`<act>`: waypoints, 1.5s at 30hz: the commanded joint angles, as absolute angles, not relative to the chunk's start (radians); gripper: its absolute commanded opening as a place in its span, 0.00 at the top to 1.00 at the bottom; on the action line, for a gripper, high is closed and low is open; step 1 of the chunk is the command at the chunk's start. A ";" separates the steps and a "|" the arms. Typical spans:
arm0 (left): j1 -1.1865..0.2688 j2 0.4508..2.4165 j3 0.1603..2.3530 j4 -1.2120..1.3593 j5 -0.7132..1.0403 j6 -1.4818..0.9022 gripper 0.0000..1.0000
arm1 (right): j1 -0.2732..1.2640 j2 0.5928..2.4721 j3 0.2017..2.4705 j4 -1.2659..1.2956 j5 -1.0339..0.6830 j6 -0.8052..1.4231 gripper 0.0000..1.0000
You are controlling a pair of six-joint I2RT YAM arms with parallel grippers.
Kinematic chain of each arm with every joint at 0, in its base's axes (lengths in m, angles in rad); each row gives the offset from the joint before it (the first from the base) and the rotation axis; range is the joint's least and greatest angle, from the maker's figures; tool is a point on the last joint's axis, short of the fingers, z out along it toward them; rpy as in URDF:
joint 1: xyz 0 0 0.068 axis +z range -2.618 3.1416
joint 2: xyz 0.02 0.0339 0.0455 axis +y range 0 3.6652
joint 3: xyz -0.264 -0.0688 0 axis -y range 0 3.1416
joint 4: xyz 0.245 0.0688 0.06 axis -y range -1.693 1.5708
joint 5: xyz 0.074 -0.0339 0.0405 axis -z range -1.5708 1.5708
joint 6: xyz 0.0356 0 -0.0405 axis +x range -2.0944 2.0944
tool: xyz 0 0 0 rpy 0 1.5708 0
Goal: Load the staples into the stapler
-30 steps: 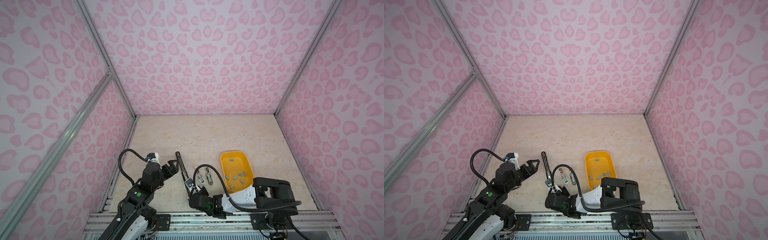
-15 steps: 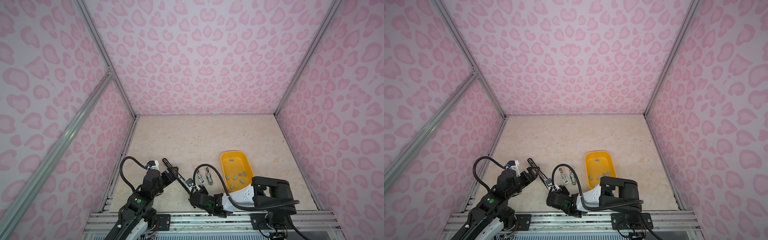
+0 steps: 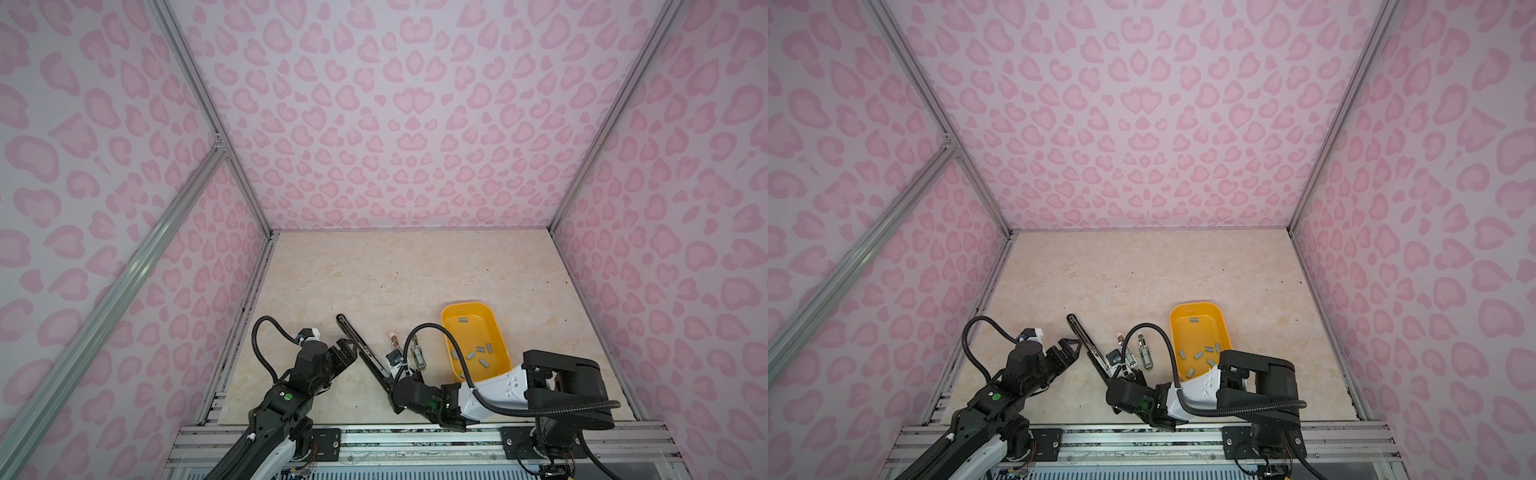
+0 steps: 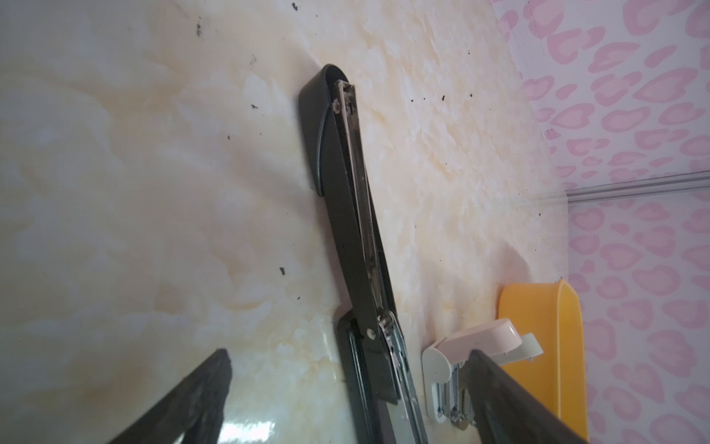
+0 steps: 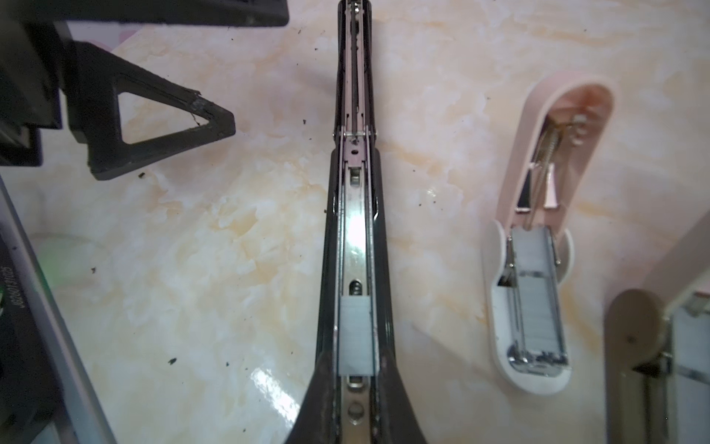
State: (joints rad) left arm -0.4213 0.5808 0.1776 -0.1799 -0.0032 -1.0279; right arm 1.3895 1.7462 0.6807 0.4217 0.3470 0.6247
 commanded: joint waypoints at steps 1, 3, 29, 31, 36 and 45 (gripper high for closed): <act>-0.425 0.618 0.172 -0.064 -0.028 -1.035 0.04 | 1.391 1.738 0.672 0.423 0.325 0.668 1.00; -0.427 0.662 0.169 -0.018 -0.024 -1.028 0.04 | 1.393 1.733 0.666 0.429 0.324 0.670 1.00; -0.421 1.348 0.375 0.306 -0.025 -0.903 0.10 | 1.435 1.743 0.666 0.467 0.359 0.617 1.00; -0.407 1.383 0.375 0.337 -0.017 -0.904 0.11 | 1.439 1.744 0.664 0.472 0.368 0.609 1.00; -0.359 1.425 0.368 0.419 0.035 -0.881 0.13 | 1.439 1.747 0.664 0.480 0.374 0.594 1.00; -0.358 1.376 0.360 0.510 0.092 -0.818 0.19 | 1.439 1.768 0.645 0.505 0.414 0.604 1.00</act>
